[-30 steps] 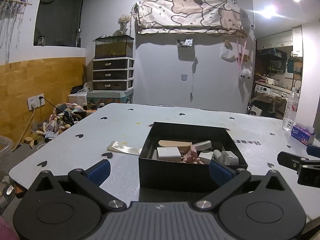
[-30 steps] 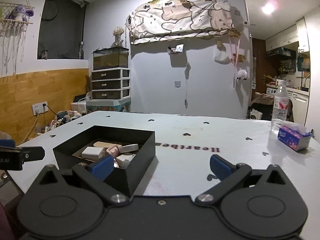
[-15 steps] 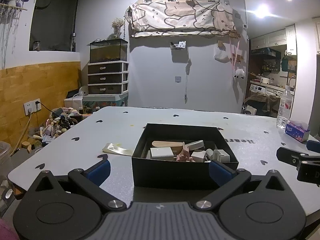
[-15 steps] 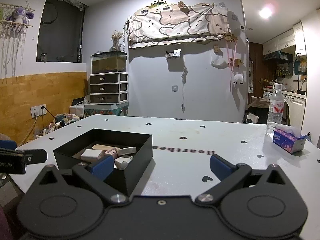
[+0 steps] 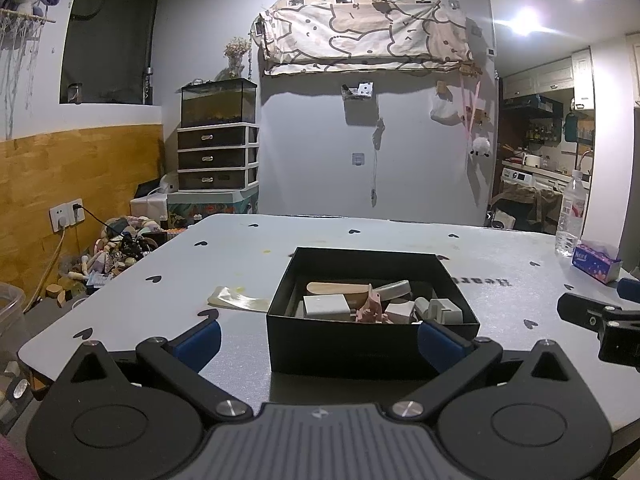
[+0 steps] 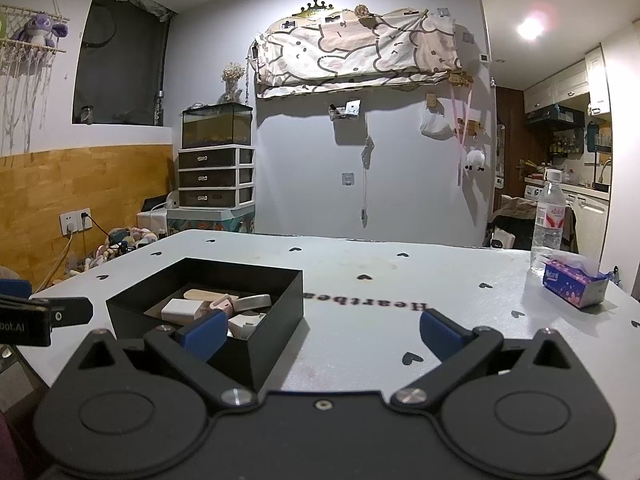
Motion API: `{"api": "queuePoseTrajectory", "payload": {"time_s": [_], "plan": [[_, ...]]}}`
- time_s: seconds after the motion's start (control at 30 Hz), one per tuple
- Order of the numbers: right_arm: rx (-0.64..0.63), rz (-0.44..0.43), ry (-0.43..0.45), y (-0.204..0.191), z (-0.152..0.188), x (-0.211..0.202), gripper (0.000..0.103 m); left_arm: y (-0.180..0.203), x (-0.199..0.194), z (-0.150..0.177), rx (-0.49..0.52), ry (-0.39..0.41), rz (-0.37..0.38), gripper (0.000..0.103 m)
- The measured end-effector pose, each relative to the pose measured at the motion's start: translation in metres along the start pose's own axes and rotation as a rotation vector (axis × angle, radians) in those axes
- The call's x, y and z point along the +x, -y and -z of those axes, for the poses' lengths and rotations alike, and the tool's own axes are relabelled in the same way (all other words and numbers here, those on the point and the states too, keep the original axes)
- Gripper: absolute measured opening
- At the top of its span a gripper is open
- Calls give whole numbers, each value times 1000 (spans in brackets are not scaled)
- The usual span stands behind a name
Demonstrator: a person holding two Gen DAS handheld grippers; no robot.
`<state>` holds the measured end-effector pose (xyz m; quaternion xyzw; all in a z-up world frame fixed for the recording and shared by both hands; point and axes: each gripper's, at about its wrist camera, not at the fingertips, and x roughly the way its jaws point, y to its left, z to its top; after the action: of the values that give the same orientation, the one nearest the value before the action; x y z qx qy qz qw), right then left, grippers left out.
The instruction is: Organize rigid objects
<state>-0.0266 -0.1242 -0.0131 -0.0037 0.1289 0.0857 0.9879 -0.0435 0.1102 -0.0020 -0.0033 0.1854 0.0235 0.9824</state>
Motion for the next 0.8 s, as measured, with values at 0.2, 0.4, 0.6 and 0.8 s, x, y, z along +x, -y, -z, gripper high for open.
{"api": "queuePoseTrajectory", "payload": {"time_s": [0.2, 0.4, 0.6, 0.8], "plan": [[1, 1, 0, 0, 0, 0, 103, 0, -1, 0, -1, 0, -1, 103], [0, 0, 0, 1, 0, 0, 103, 0, -1, 0, -1, -1, -3, 103], [4, 2, -1, 3, 1, -1, 103, 0, -1, -1, 1, -1, -2, 103], [4, 3, -1, 4, 1, -2, 103, 0, -1, -1, -1, 0, -2, 103]]}}
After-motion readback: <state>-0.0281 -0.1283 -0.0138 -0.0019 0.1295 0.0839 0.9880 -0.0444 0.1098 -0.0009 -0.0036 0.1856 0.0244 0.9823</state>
